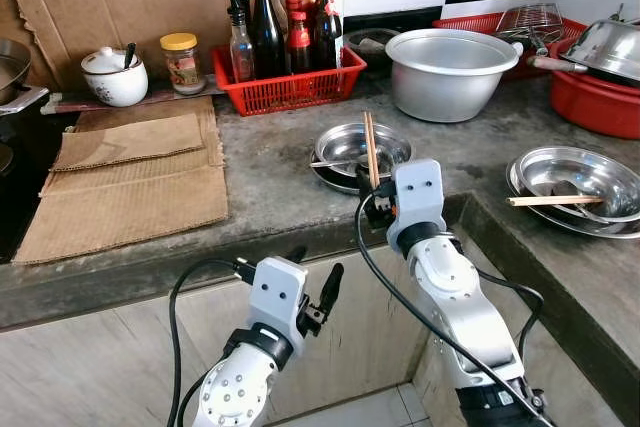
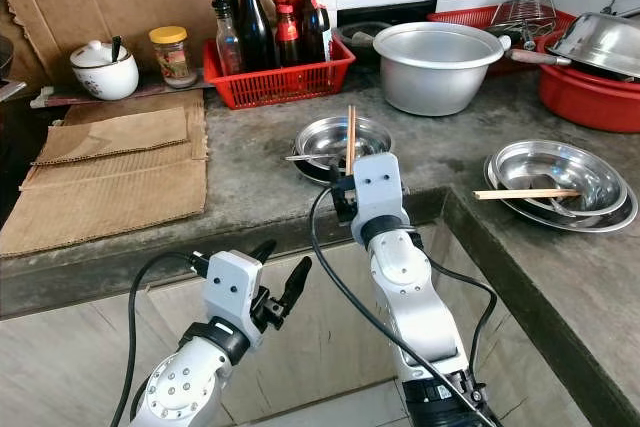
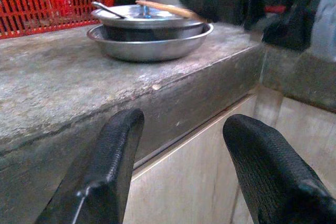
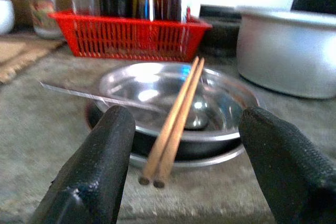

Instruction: Kitchen organization

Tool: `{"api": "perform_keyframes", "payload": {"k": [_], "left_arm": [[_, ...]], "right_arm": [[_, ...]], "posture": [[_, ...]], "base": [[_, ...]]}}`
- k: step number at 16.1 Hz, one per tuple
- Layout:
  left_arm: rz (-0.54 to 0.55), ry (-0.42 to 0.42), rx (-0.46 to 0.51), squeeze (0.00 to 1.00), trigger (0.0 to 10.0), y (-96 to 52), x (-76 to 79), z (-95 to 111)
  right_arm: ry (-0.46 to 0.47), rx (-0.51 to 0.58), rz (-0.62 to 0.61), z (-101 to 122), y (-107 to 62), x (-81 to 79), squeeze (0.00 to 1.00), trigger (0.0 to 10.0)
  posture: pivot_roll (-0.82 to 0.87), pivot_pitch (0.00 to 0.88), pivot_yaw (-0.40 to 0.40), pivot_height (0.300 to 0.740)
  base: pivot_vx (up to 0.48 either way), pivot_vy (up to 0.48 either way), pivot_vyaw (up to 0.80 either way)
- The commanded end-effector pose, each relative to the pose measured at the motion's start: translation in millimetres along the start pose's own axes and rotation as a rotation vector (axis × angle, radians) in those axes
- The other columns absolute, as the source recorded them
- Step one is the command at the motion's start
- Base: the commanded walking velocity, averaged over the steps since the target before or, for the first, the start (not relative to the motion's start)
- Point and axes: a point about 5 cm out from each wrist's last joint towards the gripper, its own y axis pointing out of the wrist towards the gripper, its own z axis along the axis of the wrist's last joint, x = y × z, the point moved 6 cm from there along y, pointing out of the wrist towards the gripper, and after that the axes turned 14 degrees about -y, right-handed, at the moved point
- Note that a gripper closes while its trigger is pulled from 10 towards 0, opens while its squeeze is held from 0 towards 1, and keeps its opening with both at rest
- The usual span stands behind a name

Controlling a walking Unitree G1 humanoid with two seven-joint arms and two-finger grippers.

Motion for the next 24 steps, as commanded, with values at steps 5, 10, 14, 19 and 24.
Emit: {"api": "perform_keyframes", "payload": {"k": [5, 10, 14, 19, 24], "left_arm": [[-0.027, -0.008, 0.018, 0.0, 10.0, -1.6, 6.1, 5.0], [-0.025, -0.008, 0.017, 0.0, 10.0, -1.3, 5.4, 4.9], [-0.026, -0.009, 0.016, 0.0, 10.0, -1.0, 6.1, 4.7], [-0.024, -0.012, 0.013, 0.0, 10.0, -1.7, 6.6, 3.9], [-0.022, -0.012, 0.011, 0.0, 10.0, -1.6, 6.5, 3.6]], "right_arm": [[0.043, -0.042, 0.017, -4.4, 5.7, -9.4, 0.0, 10.0], [0.037, -0.05, 0.013, -4.2, 10.0, -9.9, 0.0, 10.0], [0.038, -0.053, 0.008, -4.2, 11.4, -9.0, 0.0, 10.0], [0.035, -0.054, 0.001, -4.6, 11.6, -5.6, 0.0, 0.0], [0.038, -0.052, -0.003, -3.3, 11.5, -3.7, 0.0, 0.0]], "posture": [[-0.02, 0.052, -0.007, 0.74], [-0.03, 0.058, -0.005, 0.74], [-0.03, 0.063, -0.004, 0.74], [-0.03, 0.065, -0.005, 0.74], [-0.03, 0.069, -0.004, 0.74]], "base": [[0.0, 0.0, 0.0], [0.0, 0.0, 0.0], [0.0, 0.0, 0.0], [0.0, 0.0, 0.0], [0.0, 0.0, 0.0]]}}
